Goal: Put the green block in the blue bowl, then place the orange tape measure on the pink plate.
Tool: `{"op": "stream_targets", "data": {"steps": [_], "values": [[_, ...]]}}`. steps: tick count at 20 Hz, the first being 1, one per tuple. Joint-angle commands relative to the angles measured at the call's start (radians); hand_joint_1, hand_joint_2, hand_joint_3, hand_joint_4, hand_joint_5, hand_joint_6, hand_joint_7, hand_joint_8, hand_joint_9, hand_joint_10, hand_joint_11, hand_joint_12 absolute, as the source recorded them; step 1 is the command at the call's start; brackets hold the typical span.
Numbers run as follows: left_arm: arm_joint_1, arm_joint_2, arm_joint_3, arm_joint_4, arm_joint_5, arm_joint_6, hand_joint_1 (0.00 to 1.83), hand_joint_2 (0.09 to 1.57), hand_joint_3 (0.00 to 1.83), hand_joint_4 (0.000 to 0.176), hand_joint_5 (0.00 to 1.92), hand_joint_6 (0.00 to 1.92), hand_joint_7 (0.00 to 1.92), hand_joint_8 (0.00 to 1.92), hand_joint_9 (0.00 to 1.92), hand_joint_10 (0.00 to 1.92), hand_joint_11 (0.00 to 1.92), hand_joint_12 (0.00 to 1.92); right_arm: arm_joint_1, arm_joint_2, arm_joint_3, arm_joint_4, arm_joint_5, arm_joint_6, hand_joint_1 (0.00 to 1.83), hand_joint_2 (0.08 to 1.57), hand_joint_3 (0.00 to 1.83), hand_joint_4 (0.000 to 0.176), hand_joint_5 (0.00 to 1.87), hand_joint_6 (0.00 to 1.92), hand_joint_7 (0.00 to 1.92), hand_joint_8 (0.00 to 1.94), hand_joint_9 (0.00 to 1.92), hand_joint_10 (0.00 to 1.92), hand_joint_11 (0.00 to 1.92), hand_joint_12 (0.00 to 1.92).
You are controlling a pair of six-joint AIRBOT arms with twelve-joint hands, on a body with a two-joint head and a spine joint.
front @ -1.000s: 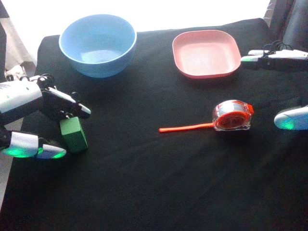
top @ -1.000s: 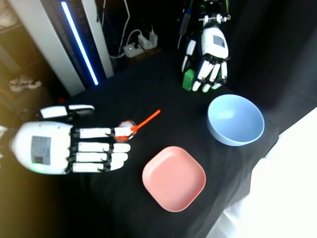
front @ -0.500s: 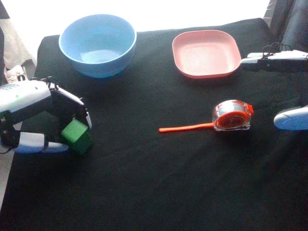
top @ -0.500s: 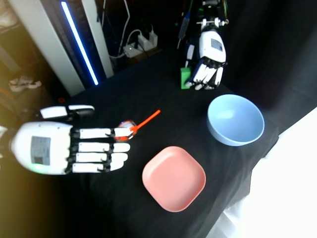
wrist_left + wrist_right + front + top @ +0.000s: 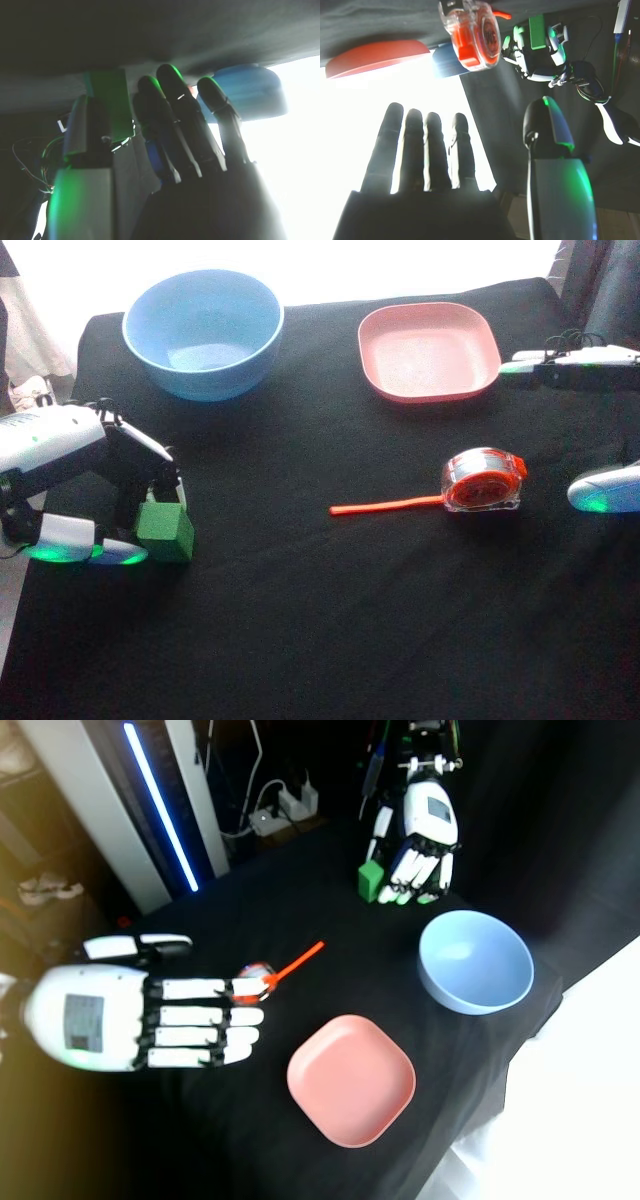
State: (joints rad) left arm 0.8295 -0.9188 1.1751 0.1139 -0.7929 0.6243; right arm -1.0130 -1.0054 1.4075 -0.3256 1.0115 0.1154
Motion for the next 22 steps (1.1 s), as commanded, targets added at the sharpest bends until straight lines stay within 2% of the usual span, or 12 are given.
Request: {"op": "stream_targets", "data": {"steps": [1, 4, 8, 11, 12, 13, 14, 15, 16, 17, 18, 22], "values": [[-0.012, 0.006, 0.003, -0.026, -0.119, -0.006, 1.26, 1.09, 0.00, 0.000, 0.94, 0.85, 1.11, 0.96, 0.95, 0.46, 0.42, 1.46, 0.011, -0.001, 0.000, 0.055, 0.108, 0.011, 0.81, 1.02, 0.00, 0.049, 0.31, 0.00, 0.18, 0.00, 0.15, 0.00, 0.00, 0.54], [-0.012, 0.005, 0.003, -0.026, -0.119, -0.006, 1.27, 1.09, 0.00, 0.000, 0.97, 0.80, 1.12, 0.94, 0.99, 0.38, 0.42, 1.46, 0.011, -0.001, 0.000, 0.055, 0.108, 0.011, 0.79, 1.02, 0.00, 0.060, 0.31, 0.00, 0.17, 0.00, 0.15, 0.00, 0.00, 0.55], [-0.012, 0.005, 0.004, -0.029, -0.126, -0.006, 1.26, 1.08, 0.00, 0.000, 1.10, 0.58, 1.06, 1.04, 1.02, 0.59, 0.55, 1.50, 0.011, -0.002, 0.000, 0.056, 0.108, 0.011, 0.79, 1.03, 0.00, 0.068, 0.30, 0.00, 0.17, 0.00, 0.13, 0.00, 0.00, 0.49], [-0.016, 0.006, 0.004, -0.033, -0.146, -0.006, 1.28, 1.07, 0.00, 0.000, 1.21, 0.33, 1.07, 1.10, 0.98, 1.11, 0.68, 1.69, 0.011, -0.004, 0.001, 0.056, 0.107, 0.011, 0.76, 1.03, 0.00, 0.066, 0.30, 0.00, 0.17, 0.00, 0.14, 0.00, 0.00, 0.54], [-0.020, 0.006, 0.006, -0.035, -0.154, -0.006, 1.28, 1.07, 0.00, 0.000, 1.20, 0.33, 1.05, 1.14, 0.95, 1.20, 0.62, 1.72, 0.011, -0.005, 0.001, 0.056, 0.106, 0.011, 0.77, 1.03, 0.00, 0.065, 0.30, 0.00, 0.17, 0.00, 0.14, 0.00, 0.00, 0.54], [-0.028, 0.007, 0.010, -0.037, -0.161, -0.006, 1.28, 1.07, 0.00, 0.000, 1.20, 0.32, 1.05, 1.15, 0.92, 1.20, 0.32, 1.53, 0.011, -0.005, 0.001, 0.056, 0.105, 0.011, 0.75, 1.03, 0.00, 0.076, 0.30, 0.00, 0.17, 0.00, 0.14, 0.00, 0.00, 0.54], [-0.034, 0.007, 0.013, -0.040, -0.165, -0.005, 1.28, 1.07, 0.00, 0.000, 1.19, 0.33, 1.06, 1.13, 0.92, 1.15, 0.06, 1.10, 0.011, -0.005, 0.001, 0.056, 0.104, 0.011, 0.73, 1.03, 0.00, 0.083, 0.29, 0.00, 0.17, 0.00, 0.15, 0.00, 0.00, 0.57], [-0.037, 0.007, 0.015, -0.045, -0.169, -0.004, 1.28, 1.07, 0.00, 0.000, 1.18, 0.35, 1.05, 1.14, 0.91, 1.13, 0.04, 1.23, 0.011, -0.006, 0.001, 0.056, 0.104, 0.011, 0.72, 1.03, 0.00, 0.086, 0.30, 0.00, 0.17, 0.00, 0.15, 0.00, 0.00, 0.57], [-0.038, 0.007, 0.016, -0.051, -0.171, -0.002, 1.27, 1.08, 0.00, 0.000, 1.18, 0.37, 1.03, 1.18, 0.85, 1.22, 0.13, 1.58, 0.011, -0.007, 0.001, 0.055, 0.104, 0.011, 0.72, 1.03, 0.00, 0.086, 0.29, 0.00, 0.17, 0.00, 0.15, 0.00, 0.00, 0.57], [-0.038, 0.007, 0.017, -0.054, -0.172, 0.000, 1.28, 1.08, 0.00, 0.000, 1.18, 0.36, 1.04, 1.16, 0.94, 1.23, 0.60, 1.68, 0.011, -0.007, 0.001, 0.055, 0.104, 0.011, 0.70, 1.02, 0.00, 0.087, 0.30, 0.00, 0.17, 0.00, 0.16, 0.00, 0.00, 0.57], [-0.038, 0.006, 0.017, -0.055, -0.171, 0.000, 1.28, 1.08, 0.00, 0.000, 1.20, 0.31, 1.04, 1.16, 0.95, 1.23, 0.70, 1.73, 0.011, -0.008, 0.001, 0.055, 0.104, 0.011, 0.70, 1.02, 0.00, 0.086, 0.30, 0.00, 0.18, 0.00, 0.16, 0.00, 0.00, 0.58], [-0.038, 0.007, 0.008, -0.043, -0.179, 0.000, 1.29, 1.05, 0.00, 0.000, 1.27, 0.19, 1.11, 1.02, 1.01, 0.96, 0.71, 1.52, 0.011, -0.008, 0.001, 0.055, 0.104, 0.011, 0.73, 1.02, 0.00, 0.079, 0.31, 0.01, 0.18, 0.00, 0.17, 0.00, 0.00, 0.59]]}}
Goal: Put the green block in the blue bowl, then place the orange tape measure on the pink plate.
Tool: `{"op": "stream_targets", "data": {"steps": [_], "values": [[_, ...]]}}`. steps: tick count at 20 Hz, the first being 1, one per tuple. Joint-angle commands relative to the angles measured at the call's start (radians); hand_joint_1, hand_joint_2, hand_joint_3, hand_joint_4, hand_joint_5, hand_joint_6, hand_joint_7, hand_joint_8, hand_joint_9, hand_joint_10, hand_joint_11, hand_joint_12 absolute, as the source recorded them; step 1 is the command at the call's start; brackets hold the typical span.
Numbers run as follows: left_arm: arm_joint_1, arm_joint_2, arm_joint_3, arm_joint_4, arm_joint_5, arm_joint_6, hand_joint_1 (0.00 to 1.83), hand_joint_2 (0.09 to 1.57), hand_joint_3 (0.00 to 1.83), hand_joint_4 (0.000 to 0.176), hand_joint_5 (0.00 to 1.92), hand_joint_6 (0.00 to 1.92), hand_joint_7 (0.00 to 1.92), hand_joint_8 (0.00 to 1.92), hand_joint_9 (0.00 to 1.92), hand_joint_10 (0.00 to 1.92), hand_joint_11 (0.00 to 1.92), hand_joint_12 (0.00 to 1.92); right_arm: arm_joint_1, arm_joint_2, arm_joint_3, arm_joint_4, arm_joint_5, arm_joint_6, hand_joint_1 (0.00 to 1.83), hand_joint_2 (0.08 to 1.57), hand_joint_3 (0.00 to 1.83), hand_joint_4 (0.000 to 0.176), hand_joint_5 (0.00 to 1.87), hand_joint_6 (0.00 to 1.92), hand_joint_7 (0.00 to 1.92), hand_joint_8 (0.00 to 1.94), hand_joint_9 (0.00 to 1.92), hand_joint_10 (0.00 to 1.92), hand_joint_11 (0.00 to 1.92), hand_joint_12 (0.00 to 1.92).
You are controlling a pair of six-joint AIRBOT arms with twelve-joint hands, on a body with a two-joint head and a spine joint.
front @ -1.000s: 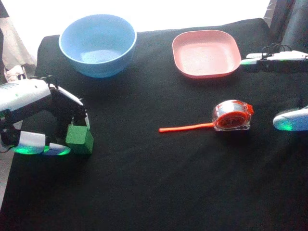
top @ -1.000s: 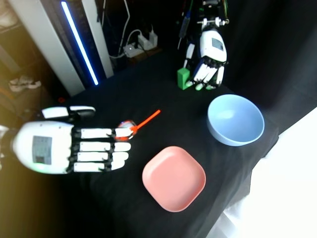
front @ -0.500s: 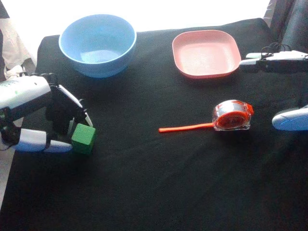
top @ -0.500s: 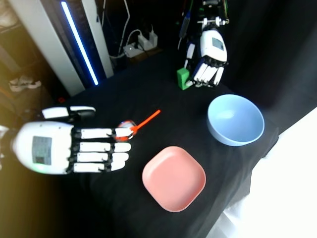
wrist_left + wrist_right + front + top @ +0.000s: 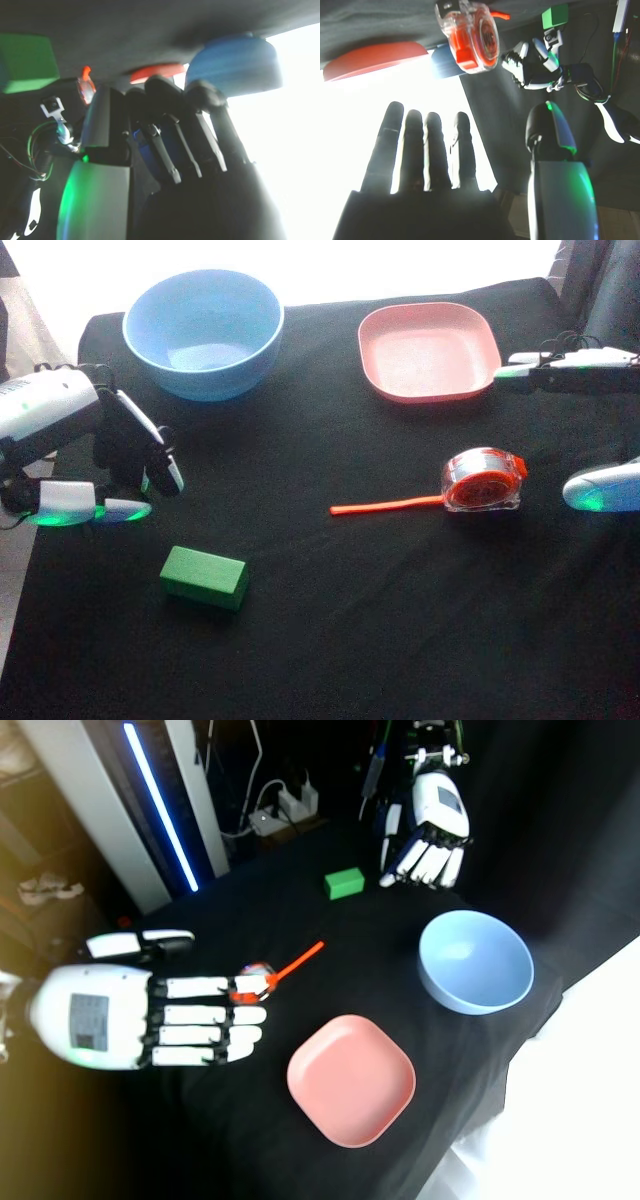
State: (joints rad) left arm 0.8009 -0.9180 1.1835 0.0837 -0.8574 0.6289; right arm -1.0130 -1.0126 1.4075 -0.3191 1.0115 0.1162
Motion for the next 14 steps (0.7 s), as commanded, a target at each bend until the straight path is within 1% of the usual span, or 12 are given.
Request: {"op": "stream_targets", "data": {"steps": [1, 2, 3, 4, 5, 6, 7, 8, 10, 11, 13, 14], "values": [[-0.009, 0.010, -0.009, 0.002, -0.120, -0.004, 1.28, 1.04, 0.00, 0.000, 1.23, 0.32, 1.14, 0.93, 0.99, 0.78, 0.69, 1.42, 0.011, -0.001, 0.002, 0.049, 0.104, 0.011, 0.73, 1.02, 0.00, 0.074, 0.31, 0.00, 0.19, 0.00, 0.17, 0.00, 0.00, 0.61], [-0.009, 0.015, -0.019, 0.021, -0.120, -0.004, 1.03, 0.97, 0.00, 0.000, 1.00, 0.09, 0.96, 0.48, 0.85, 0.63, 0.58, 1.26, 0.011, -0.001, 0.002, 0.049, 0.104, 0.011, 0.70, 1.02, 0.00, 0.069, 0.31, 0.00, 0.18, 0.00, 0.18, 0.00, 0.00, 0.61], [-0.013, 0.019, -0.028, 0.049, -0.111, -0.004, 0.95, 0.92, 0.00, 0.000, 0.87, 0.02, 0.93, 0.20, 0.83, 0.46, 0.54, 1.13, 0.011, -0.003, 0.005, 0.049, 0.104, 0.011, 0.67, 1.03, 0.00, 0.069, 0.31, 0.00, 0.18, 0.00, 0.18, 0.00, 0.00, 0.62], [-0.016, 0.020, -0.033, 0.065, -0.103, -0.005, 0.97, 0.90, 0.00, 0.000, 0.81, 0.00, 0.92, 0.07, 0.83, 0.37, 0.52, 1.14, 0.011, -0.003, 0.005, 0.049, 0.103, 0.011, 0.67, 1.03, 0.00, 0.069, 0.31, 0.00, 0.19, 0.00, 0.18, 0.01, 0.00, 0.62], [-0.024, 0.020, -0.041, 0.093, -0.089, -0.005, 0.98, 0.90, 0.00, 0.000, 0.80, 0.00, 0.91, 0.03, 0.84, 0.32, 0.58, 1.08, 0.011, -0.004, 0.006, 0.049, 0.103, 0.011, 0.69, 1.03, 0.00, 0.068, 0.31, 0.00, 0.19, 0.00, 0.18, 0.00, 0.00, 0.60], [-0.029, 0.022, -0.047, 0.114, -0.078, -0.005, 1.00, 0.90, 0.00, 0.000, 0.78, 0.00, 0.93, 0.01, 0.87, 0.26, 0.61, 0.98, 0.011, -0.004, 0.006, 0.049, 0.102, 0.011, 0.69, 1.04, 0.00, 0.072, 0.31, 0.00, 0.19, 0.00, 0.17, 0.00, 0.00, 0.58], [-0.032, 0.023, -0.054, 0.132, -0.069, -0.005, 1.04, 0.88, 0.00, 0.000, 0.76, 0.00, 0.94, 0.00, 0.92, 0.19, 0.62, 0.93, 0.011, -0.004, 0.006, 0.048, 0.102, 0.011, 0.69, 1.04, 0.00, 0.068, 0.31, 0.00, 0.19, 0.00, 0.18, 0.00, 0.00, 0.59], [-0.033, 0.025, -0.060, 0.145, -0.062, -0.005, 1.07, 0.88, 0.00, 0.000, 0.75, 0.00, 0.93, 0.00, 0.91, 0.11, 0.54, 0.93, 0.011, -0.004, 0.006, 0.048, 0.102, 0.011, 0.71, 1.04, 0.00, 0.064, 0.32, 0.00, 0.19, 0.00, 0.17, 0.00, 0.00, 0.59], [-0.038, 0.024, -0.062, 0.168, -0.028, -0.005, 1.03, 0.91, 0.00, 0.000, 0.76, 0.00, 0.92, 0.00, 0.89, 0.05, 0.47, 0.84, 0.011, -0.004, 0.006, 0.049, 0.102, 0.011, 0.70, 1.03, 0.00, 0.058, 0.32, 0.00, 0.19, 0.00, 0.17, 0.00, 0.00, 0.57], [-0.041, 0.023, -0.062, 0.176, -0.010, -0.005, 1.03, 0.90, 0.00, 0.000, 0.78, 0.00, 0.96, 0.01, 0.93, 0.05, 0.48, 0.97, 0.011, -0.004, 0.006, 0.049, 0.102, 0.011, 0.68, 1.03, 0.00, 0.069, 0.32, 0.00, 0.19, 0.00, 0.17, 0.00, 0.00, 0.58], [-0.049, 0.019, -0.061, 0.196, 0.027, -0.005, 1.06, 0.89, 0.00, 0.000, 0.81, 0.00, 1.03, 0.02, 1.01, 0.11, 0.44, 1.36, 0.011, -0.005, 0.006, 0.049, 0.102, 0.011, 0.69, 1.02, 0.00, 0.076, 0.32, 0.00, 0.20, 0.00, 0.18, 0.00, 0.00, 0.59], [-0.056, 0.014, -0.057, 0.210, 0.053, -0.005, 1.07, 0.89, 0.00, 0.000, 0.83, 0.00, 1.07, 0.00, 0.92, 0.42, 0.43, 1.47, 0.011, -0.005, 0.006, 0.049, 0.101, 0.012, 0.69, 1.02, 0.00, 0.079, 0.33, 0.00, 0.20, 0.00, 0.19, 0.00, 0.00, 0.62]]}}
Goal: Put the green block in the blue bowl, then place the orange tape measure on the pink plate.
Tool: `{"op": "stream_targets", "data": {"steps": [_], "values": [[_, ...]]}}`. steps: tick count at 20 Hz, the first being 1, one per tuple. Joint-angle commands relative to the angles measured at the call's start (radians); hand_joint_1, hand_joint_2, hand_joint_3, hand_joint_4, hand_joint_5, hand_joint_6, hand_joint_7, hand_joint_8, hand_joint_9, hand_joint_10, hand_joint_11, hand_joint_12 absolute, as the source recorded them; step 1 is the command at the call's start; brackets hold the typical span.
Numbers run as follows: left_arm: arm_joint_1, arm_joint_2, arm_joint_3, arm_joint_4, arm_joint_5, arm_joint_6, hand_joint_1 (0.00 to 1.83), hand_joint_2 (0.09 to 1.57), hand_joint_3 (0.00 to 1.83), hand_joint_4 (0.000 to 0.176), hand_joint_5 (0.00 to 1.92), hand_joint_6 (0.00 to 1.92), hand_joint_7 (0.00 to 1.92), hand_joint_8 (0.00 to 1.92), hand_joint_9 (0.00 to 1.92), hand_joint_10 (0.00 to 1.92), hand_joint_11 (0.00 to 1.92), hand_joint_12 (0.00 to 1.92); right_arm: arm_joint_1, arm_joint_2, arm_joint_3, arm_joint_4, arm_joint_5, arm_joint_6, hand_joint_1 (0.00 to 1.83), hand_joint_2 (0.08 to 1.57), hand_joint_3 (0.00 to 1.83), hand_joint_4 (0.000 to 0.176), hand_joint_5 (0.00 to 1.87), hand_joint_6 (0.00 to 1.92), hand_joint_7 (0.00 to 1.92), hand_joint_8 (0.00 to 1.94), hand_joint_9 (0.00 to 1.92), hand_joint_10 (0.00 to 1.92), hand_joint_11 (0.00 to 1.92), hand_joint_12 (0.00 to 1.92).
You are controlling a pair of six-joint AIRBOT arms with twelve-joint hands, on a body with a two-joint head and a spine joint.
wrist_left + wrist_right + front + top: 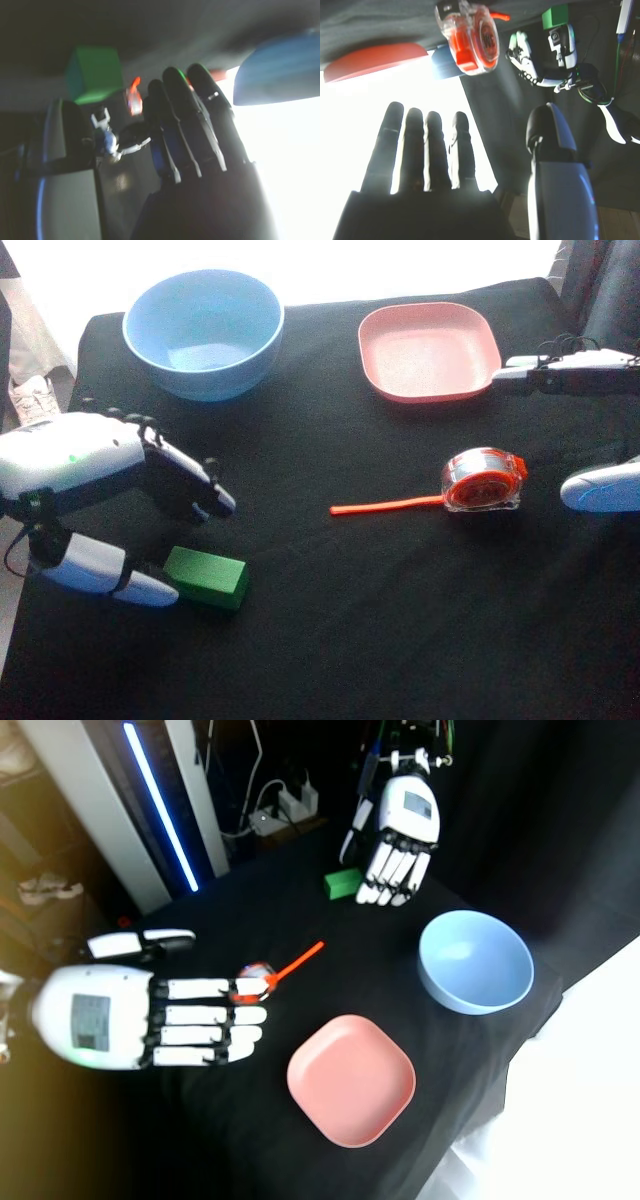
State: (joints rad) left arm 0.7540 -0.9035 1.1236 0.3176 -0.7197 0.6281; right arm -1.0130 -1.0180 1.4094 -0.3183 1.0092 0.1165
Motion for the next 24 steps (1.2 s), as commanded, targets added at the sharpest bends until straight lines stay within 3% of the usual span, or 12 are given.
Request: {"op": "stream_targets", "data": {"steps": [1, 2, 3, 4, 5, 10, 11, 14, 16, 18, 19, 24], "values": [[-0.016, -0.007, 0.008, -0.013, -0.064, -0.004, 1.08, 0.96, 0.00, 0.000, 0.89, 0.00, 1.12, 0.01, 0.83, 0.77, 0.46, 1.58, 0.011, 0.000, 0.003, 0.048, 0.103, 0.012, 0.65, 1.02, 0.00, 0.082, 0.32, 0.00, 0.22, 0.00, 0.21, 0.01, 0.00, 0.68], [-0.024, -0.017, 0.015, -0.002, -0.041, -0.004, 1.31, 1.01, 0.03, 0.000, 0.92, 0.02, 1.10, 0.65, 0.71, 1.10, 0.42, 1.65, 0.011, 0.000, 0.003, 0.048, 0.103, 0.012, 0.67, 1.02, 0.00, 0.083, 0.33, 0.00, 0.22, 0.00, 0.21, 0.00, 0.00, 0.69], [-0.027, -0.022, 0.017, 0.002, -0.032, -0.004, 1.35, 1.06, 0.01, 0.000, 0.95, 0.01, 1.04, 0.88, 0.71, 1.19, 0.41, 1.70, 0.011, 0.000, 0.003, 0.048, 0.103, 0.012, 0.67, 1.02, 0.00, 0.084, 0.33, 0.00, 0.21, 0.00, 0.20, 0.00, 0.00, 0.68], [-0.032, -0.029, 0.021, 0.007, -0.022, -0.004, 1.28, 1.09, 0.02, 0.000, 0.97, 0.75, 1.00, 0.97, 0.74, 1.22, 0.44, 1.71, 0.011, 0.000, 0.003, 0.048, 0.103, 0.013, 0.66, 1.02, 0.00, 0.086, 0.32, 0.00, 0.22, 0.00, 0.21, 0.00, 0.00, 0.68], [-0.035, -0.035, 0.024, 0.011, -0.014, -0.003, 1.25, 1.12, 0.00, 0.000, 0.93, 0.98, 0.95, 1.06, 0.75, 1.24, 0.44, 1.74, 0.011, 0.000, 0.003, 0.048, 0.103, 0.013, 0.66, 1.01, 0.00, 0.092, 0.32, 0.00, 0.22, 0.00, 0.21, 0.00, 0.00, 0.68], [-0.044, -0.047, 0.034, 0.012, -0.011, -0.004, 1.24, 1.17, 0.00, 0.000, 0.92, 0.76, 0.88, 1.41, 0.70, 1.43, 0.42, 1.87, 0.011, 0.000, 0.003, 0.048, 0.103, 0.016, 0.68, 1.01, 0.00, 0.090, 0.33, 0.00, 0.21, 0.00, 0.18, 0.00, 0.00, 0.57], [-0.045, -0.047, 0.036, 0.008, -0.017, -0.004, 1.24, 1.16, 0.00, 0.000, 0.89, 1.03, 0.88, 1.24, 0.68, 1.56, 0.43, 1.91, 0.011, 0.000, 0.003, 0.049, 0.103, 0.016, 0.69, 1.02, 0.00, 0.087, 0.33, 0.00, 0.20, 0.00, 0.17, 0.00, 0.00, 0.54], [-0.050, -0.046, 0.045, -0.017, -0.044, -0.004, 1.24, 1.17, 0.00, 0.000, 0.97, 0.70, 0.85, 1.46, 0.73, 1.58, 0.56, 1.92, 0.011, 0.000, 0.003, 0.051, 0.103, 0.018, 0.71, 1.03, 0.00, 0.072, 0.33, 0.00, 0.20, 0.00, 0.16, 0.00, 0.00, 0.52], [-0.063, -0.036, 0.048, -0.031, -0.075, -0.004, 1.26, 1.08, 0.00, 0.000, 1.16, 0.49, 1.03, 1.11, 0.93, 0.97, 0.74, 1.41, 0.011, 0.000, 0.002, 0.053, 0.103, 0.018, 0.70, 1.02, 0.00, 0.062, 0.34, 0.00, 0.21, 0.00, 0.16, 0.00, 0.00, 0.54], [-0.083, -0.008, 0.038, -0.045, -0.139, -0.001, 1.26, 1.06, 0.00, 0.000, 1.23, 0.39, 1.04, 1.05, 0.98, 0.84, 0.76, 1.40, 0.011, 0.000, 0.002, 0.053, 0.103, 0.018, 0.70, 1.02, 0.00, 0.053, 0.34, 0.00, 0.21, 0.00, 0.16, 0.00, 0.00, 0.54], [-0.101, 0.010, 0.029, -0.062, -0.169, 0.024, 1.26, 1.06, 0.00, 0.000, 1.26, 0.36, 1.03, 1.05, 0.97, 0.81, 0.56, 1.41, 0.011, 0.000, 0.002, 0.053, 0.103, 0.018, 0.68, 1.01, 0.00, 0.054, 0.33, 0.00, 0.21, 0.00, 0.16, 0.00, 0.00, 0.54], [-0.209, 0.031, 0.042, -0.137, -0.196, 0.146, 1.26, 1.05, 0.00, 0.000, 1.27, 0.34, 1.05, 1.03, 1.04, 0.70, 0.64, 1.48, 0.011, -0.001, 0.004, 0.054, 0.103, 0.018, 0.65, 1.02, 0.00, 0.085, 0.32, 0.00, 0.21, 0.00, 0.18, 0.01, 0.00, 0.60]]}}
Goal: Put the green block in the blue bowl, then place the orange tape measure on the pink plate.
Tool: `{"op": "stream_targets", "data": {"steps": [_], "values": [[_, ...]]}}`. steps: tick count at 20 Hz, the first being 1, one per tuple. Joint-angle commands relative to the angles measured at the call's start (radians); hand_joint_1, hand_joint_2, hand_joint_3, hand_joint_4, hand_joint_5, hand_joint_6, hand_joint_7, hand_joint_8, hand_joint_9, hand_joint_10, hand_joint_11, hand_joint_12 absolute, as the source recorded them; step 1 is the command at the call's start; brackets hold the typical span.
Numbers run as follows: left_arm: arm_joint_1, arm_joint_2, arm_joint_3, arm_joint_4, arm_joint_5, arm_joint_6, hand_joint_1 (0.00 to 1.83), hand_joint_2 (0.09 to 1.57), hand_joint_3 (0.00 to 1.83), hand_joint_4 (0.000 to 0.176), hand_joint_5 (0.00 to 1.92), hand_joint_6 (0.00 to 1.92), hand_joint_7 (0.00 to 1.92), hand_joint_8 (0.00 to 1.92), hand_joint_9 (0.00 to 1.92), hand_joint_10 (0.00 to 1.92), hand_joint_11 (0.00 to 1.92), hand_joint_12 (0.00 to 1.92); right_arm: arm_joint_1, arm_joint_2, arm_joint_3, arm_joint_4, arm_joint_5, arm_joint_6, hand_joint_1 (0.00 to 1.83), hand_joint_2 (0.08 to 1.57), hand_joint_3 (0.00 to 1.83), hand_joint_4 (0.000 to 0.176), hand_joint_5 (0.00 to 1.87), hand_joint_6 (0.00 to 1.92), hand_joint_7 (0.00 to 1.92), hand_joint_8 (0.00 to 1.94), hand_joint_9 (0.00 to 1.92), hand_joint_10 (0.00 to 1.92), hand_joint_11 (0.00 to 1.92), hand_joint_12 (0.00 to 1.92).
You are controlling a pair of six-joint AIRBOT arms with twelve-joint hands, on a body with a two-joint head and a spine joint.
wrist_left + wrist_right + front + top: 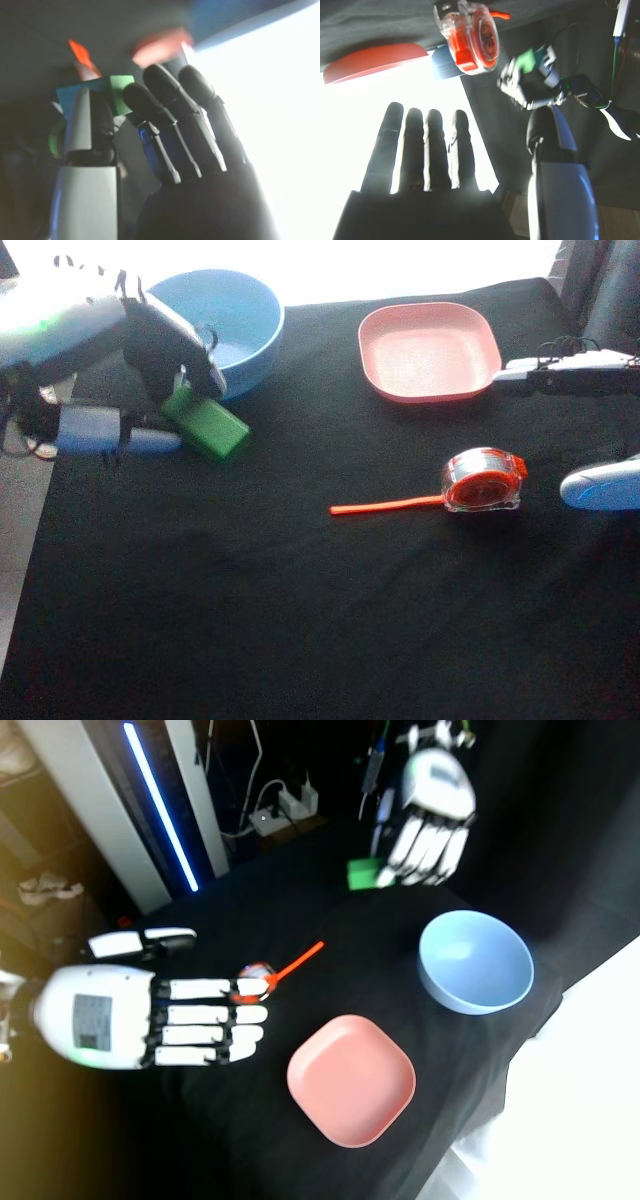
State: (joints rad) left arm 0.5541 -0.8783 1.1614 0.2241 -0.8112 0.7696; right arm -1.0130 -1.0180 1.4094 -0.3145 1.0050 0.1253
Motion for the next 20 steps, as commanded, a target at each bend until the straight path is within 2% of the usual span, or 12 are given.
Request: {"op": "stream_targets", "data": {"steps": [1, 2, 3, 6, 10, 11, 13, 14, 15, 16, 18, 20], "values": [[-0.032, -0.007, 0.026, -0.062, -0.091, 0.013, 1.26, 1.06, 0.00, 0.000, 1.22, 0.45, 1.05, 1.02, 0.98, 0.71, 0.52, 1.44, 0.011, -0.002, 0.005, 0.050, 0.107, 0.010, 0.63, 1.02, 0.00, 0.089, 0.32, 0.00, 0.22, 0.00, 0.20, 0.01, 0.00, 0.65], [-0.057, -0.025, 0.052, -0.088, -0.074, 0.025, 1.25, 1.05, 0.00, 0.001, 1.19, 0.56, 1.09, 0.89, 1.00, 0.58, 0.52, 1.32, 0.011, -0.003, 0.007, 0.050, 0.107, 0.010, 0.63, 1.01, 0.00, 0.106, 0.32, 0.00, 0.22, 0.00, 0.20, 0.01, 0.00, 0.66], [-0.098, -0.054, 0.093, -0.124, -0.031, 0.052, 1.38, 1.06, 0.00, 0.000, 1.05, 0.86, 1.16, 0.59, 0.96, 1.10, 0.70, 1.17, 0.011, -0.004, 0.011, 0.050, 0.108, 0.010, 0.62, 1.01, 0.00, 0.102, 0.31, 0.00, 0.22, 0.00, 0.22, 0.01, 0.00, 0.63], [-0.149, -0.111, 0.170, -0.184, 0.060, 0.091, 1.39, 1.06, 0.00, 0.000, 1.04, 0.89, 1.19, 0.49, 0.99, 1.10, 0.75, 1.15, 0.011, -0.010, 0.018, 0.050, 0.108, 0.010, 0.64, 1.01, 0.00, 0.098, 0.32, 0.00, 0.23, 0.01, 0.22, 0.01, 0.00, 0.63], [-0.193, -0.223, 0.301, -0.243, 0.205, 0.129, 1.40, 1.03, 0.00, 0.000, 1.14, 0.69, 1.28, 0.34, 1.05, 1.02, 0.84, 1.03, 0.011, -0.021, 0.027, 0.050, 0.108, 0.010, 0.81, 1.03, 0.00, 0.090, 0.33, 0.00, 0.22, 0.00, 0.23, 0.00, 0.00, 0.69], [-0.199, -0.252, 0.333, -0.249, 0.236, 0.129, 1.39, 1.03, 0.00, 0.000, 1.15, 0.60, 1.22, 0.45, 1.05, 1.08, 0.87, 1.08, 0.011, -0.025, 0.031, 0.050, 0.108, 0.010, 0.78, 1.04, 0.00, 0.109, 0.32, 0.00, 0.22, 0.00, 0.24, 0.00, 0.00, 0.74], [-0.215, -0.312, 0.397, -0.256, 0.297, 0.129, 1.25, 1.05, 0.00, 0.016, 1.15, 0.65, 1.10, 0.83, 1.03, 0.64, 0.74, 1.29, 0.011, -0.030, 0.036, 0.049, 0.108, 0.010, 0.81, 1.03, 0.00, 0.120, 0.33, 0.00, 0.21, 0.00, 0.21, 0.00, 0.00, 0.66], [-0.221, -0.328, 0.419, -0.256, 0.319, 0.129, 1.25, 1.07, 0.00, 0.000, 1.04, 0.76, 1.12, 0.86, 1.10, 0.47, 0.76, 1.26, 0.011, -0.032, 0.038, 0.049, 0.108, 0.010, 0.82, 1.03, 0.00, 0.109, 0.34, 0.00, 0.21, 0.00, 0.22, 0.00, 0.00, 0.70], [-0.225, -0.334, 0.428, -0.256, 0.329, 0.129, 1.10, 1.03, 0.00, 0.000, 0.92, 0.27, 1.06, 0.44, 1.08, 0.39, 0.69, 1.30, 0.011, -0.033, 0.039, 0.049, 0.108, 0.010, 0.85, 1.02, 0.00, 0.092, 0.34, 0.00, 0.21, 0.00, 0.21, 0.00, 0.00, 0.70], [-0.231, -0.338, 0.435, -0.255, 0.338, 0.130, 1.04, 1.02, 0.00, 0.000, 0.90, 0.07, 1.09, 0.24, 1.09, 0.37, 0.66, 1.39, 0.011, -0.034, 0.040, 0.049, 0.108, 0.010, 0.85, 1.02, 0.00, 0.093, 0.34, 0.00, 0.21, 0.00, 0.21, 0.00, 0.00, 0.70], [-0.240, -0.338, 0.438, -0.250, 0.341, 0.130, 0.95, 1.00, 0.00, 0.000, 0.82, 0.00, 1.11, 0.08, 0.95, 0.71, 0.62, 1.60, 0.011, -0.034, 0.041, 0.049, 0.108, 0.010, 0.85, 1.03, 0.00, 0.043, 0.34, 0.00, 0.22, 0.00, 0.21, 0.00, 0.00, 0.72], [-0.244, -0.331, 0.428, -0.242, 0.321, 0.130, 0.89, 1.00, 0.00, 0.000, 0.75, 0.00, 1.02, 0.01, 0.76, 0.91, 0.57, 1.63, 0.011, -0.034, 0.041, 0.049, 0.108, 0.010, 0.83, 1.04, 0.00, 0.025, 0.34, 0.00, 0.22, 0.00, 0.22, 0.00, 0.00, 0.73]]}}
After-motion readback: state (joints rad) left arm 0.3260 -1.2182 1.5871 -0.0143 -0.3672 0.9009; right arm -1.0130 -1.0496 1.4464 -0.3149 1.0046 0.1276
